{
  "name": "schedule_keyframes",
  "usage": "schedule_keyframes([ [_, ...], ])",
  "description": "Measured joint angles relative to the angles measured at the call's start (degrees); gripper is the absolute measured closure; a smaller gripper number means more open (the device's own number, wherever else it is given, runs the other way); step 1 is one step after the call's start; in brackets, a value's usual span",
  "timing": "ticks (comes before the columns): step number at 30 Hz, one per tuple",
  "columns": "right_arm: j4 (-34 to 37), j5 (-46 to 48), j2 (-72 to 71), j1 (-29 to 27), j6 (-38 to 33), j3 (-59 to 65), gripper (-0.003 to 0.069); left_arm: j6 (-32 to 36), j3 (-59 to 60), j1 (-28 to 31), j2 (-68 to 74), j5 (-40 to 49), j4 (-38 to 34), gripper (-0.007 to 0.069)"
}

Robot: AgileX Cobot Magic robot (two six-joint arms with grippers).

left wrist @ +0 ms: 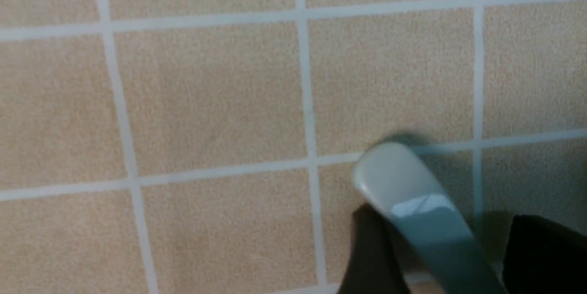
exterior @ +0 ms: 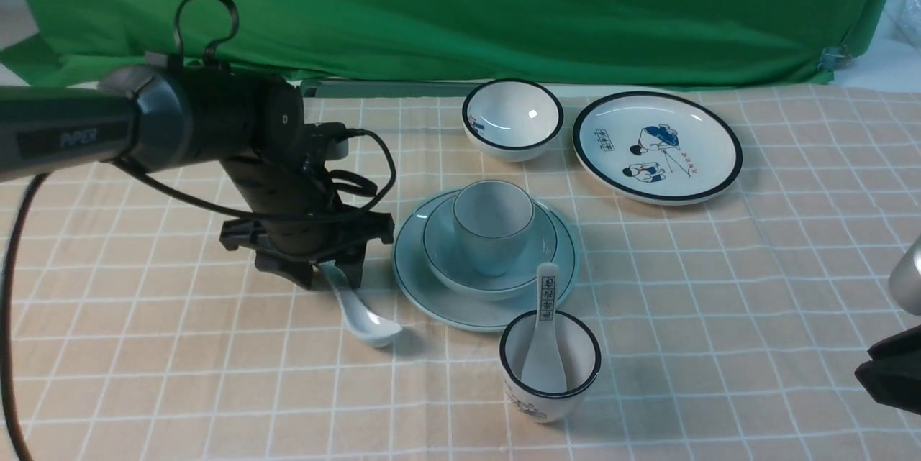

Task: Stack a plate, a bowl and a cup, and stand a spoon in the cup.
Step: Use the left arm to grab a blue soup spoon, then use the left arm to put the blue soup spoon into the blue teacup in the middle

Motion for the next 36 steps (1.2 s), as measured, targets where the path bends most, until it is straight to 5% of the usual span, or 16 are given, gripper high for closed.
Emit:
schedule_keyframes([
  [5, 0.0, 0.3, 0.0, 0.0, -0.06, 0.0, 0.0515, 3.05, -0.04, 0.06, 0.06, 0.83, 1.21, 0.0516],
  [16, 0.0, 0.68, 0.0, 0.0, -0.06, 0.07, 0.0512, 10.56, 0.95, -1.42, -11.1, -2.28, -0.72, 0.051],
  [20, 0.0, 0.68, 0.0, 0.0, 0.01, 0.07, 0.0511, 14.68, 4.88, -5.29, -19.24, -14.16, -2.11, 0.051],
  [25, 0.0, 0.15, 0.0, 0.0, 0.83, 0.07, 0.0508, 21.08, 18.97, -14.03, -27.66, -51.53, -4.71, 0.051],
  [29, 0.0, -0.22, 0.0, 0.0, 2.07, 0.07, 0.0505, 16.95, 25.53, -16.18, -25.14, -77.68, 0.29, 0.051],
  [36, 0.0, -0.31, 0.0, 0.0, 3.66, 0.07, 0.0503, 6.51, 24.36, -15.11, -14.55, -92.68, 12.79, 0.051],
])
